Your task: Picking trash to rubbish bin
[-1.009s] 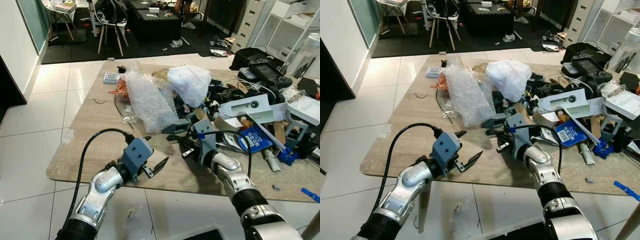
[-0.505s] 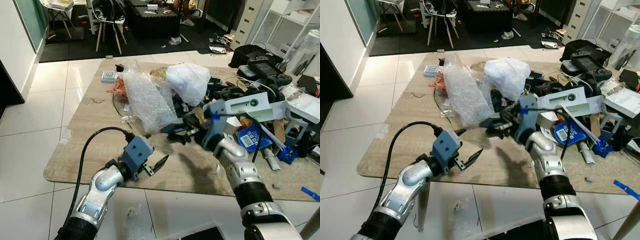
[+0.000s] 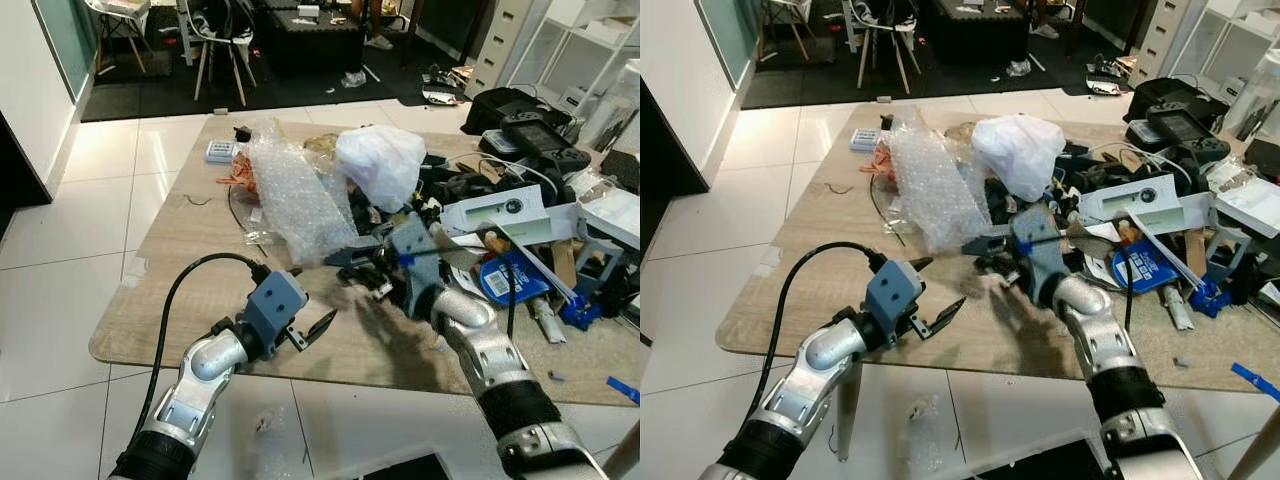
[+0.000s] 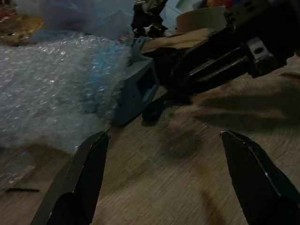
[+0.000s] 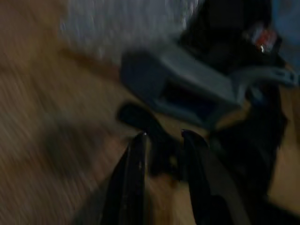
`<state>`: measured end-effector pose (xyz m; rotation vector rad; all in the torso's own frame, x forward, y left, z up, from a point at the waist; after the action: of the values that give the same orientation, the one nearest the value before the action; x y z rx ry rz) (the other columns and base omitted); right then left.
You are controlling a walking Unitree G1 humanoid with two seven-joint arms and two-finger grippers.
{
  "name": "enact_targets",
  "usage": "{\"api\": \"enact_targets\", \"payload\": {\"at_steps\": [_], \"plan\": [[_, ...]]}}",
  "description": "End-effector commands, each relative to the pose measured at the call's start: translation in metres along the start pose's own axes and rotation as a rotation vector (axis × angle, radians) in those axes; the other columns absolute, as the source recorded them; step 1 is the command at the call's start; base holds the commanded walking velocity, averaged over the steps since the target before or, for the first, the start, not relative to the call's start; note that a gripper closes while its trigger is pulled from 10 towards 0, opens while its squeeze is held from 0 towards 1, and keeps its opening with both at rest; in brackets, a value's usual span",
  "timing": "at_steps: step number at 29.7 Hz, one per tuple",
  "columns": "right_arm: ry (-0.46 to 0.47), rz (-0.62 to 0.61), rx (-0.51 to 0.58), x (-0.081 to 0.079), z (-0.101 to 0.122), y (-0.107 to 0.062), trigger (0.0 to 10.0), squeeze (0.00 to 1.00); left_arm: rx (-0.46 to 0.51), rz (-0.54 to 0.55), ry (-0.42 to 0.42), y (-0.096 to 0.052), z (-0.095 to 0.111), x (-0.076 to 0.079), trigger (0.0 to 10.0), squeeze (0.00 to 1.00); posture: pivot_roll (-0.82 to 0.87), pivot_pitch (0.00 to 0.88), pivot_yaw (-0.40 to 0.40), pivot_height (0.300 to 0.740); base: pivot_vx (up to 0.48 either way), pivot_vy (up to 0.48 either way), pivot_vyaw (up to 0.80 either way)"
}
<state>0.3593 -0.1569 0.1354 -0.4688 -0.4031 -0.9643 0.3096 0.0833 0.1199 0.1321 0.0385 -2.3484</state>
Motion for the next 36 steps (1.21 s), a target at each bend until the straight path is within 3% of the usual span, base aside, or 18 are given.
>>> {"api": "enact_targets", "payload": {"at_steps": [1, 13, 17, 19, 20, 21, 22, 29, 36], "plan": [[-0.026, -0.005, -0.045, 0.002, -0.009, -0.004, 10.0, 1.00, -0.017, -0.012, -0.005, 0.001, -0.004, 0.003, 10.0, 0.00, -0.11, 0.106, -0.026, 0.740, 0.000, 0.000, 0.00], [-0.041, -0.017, -0.071, 0.009, -0.025, -0.009, 10.0, 1.00, -0.001, -0.031, -0.010, 0.003, 0.000, 0.005, 10.0, 0.00, -0.11, 0.118, -0.021, 0.740, 0.000, 0.000, 0.00], [-0.024, -0.014, -0.071, 0.008, -0.030, -0.008, 10.0, 1.00, 0.002, -0.033, -0.007, 0.003, 0.001, 0.005, 10.0, 0.00, -0.10, 0.122, -0.021, 0.740, 0.000, 0.000, 0.00], [0.049, -0.046, -0.056, 0.009, -0.030, -0.004, 10.0, 1.00, -0.002, -0.033, -0.001, 0.003, 0.001, 0.004, 10.0, 0.00, -0.09, 0.139, -0.018, 0.740, 0.000, 0.000, 0.00], [0.086, -0.058, -0.050, 0.009, -0.031, -0.002, 10.0, 0.60, -0.004, -0.033, 0.002, 0.002, 0.001, 0.003, 10.0, 0.00, -0.09, 0.139, -0.018, 0.740, 0.000, 0.000, 0.00], [0.113, -0.063, -0.046, 0.008, -0.031, -0.001, 10.0, 0.14, -0.005, -0.034, 0.004, 0.002, 0.001, 0.003, 10.0, 0.00, -0.09, 0.143, -0.017, 0.740, 0.000, 0.000, 0.00], [0.125, -0.064, -0.041, 0.008, -0.031, 0.001, 10.0, 0.00, -0.006, -0.034, 0.006, 0.002, 0.001, 0.003, 10.0, 0.00, -0.09, 0.143, -0.017, 0.740, 0.000, 0.000, 0.00], [0.212, -0.110, 0.001, 0.006, -0.028, 0.009, 10.0, 0.00, -0.005, -0.029, 0.013, 0.001, 0.002, 0.002, 10.0, 0.00, -0.08, 0.160, -0.019, 0.740, 0.000, 0.000, 0.00], [0.242, -0.098, 0.008, 0.004, -0.025, 0.015, 10.0, 0.00, -0.016, -0.032, 0.016, -0.002, 0.000, 0.002, 10.0, 0.00, -0.07, 0.169, -0.021, 0.740, 0.000, 0.000, 0.00]]}}
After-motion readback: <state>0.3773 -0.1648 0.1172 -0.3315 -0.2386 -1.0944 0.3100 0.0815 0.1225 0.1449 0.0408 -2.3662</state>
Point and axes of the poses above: a point about 5 cm out from each wrist's last joint towards the gripper, its own y axis pointing out of the wrist towards the gripper, its own z axis along the axis of the wrist's last joint, x = y × z, the point moved 1 cm from there along y, pointing out of the wrist towards the gripper, and after that the axes turned 15 degrees about -y, right-handed, at the moved point
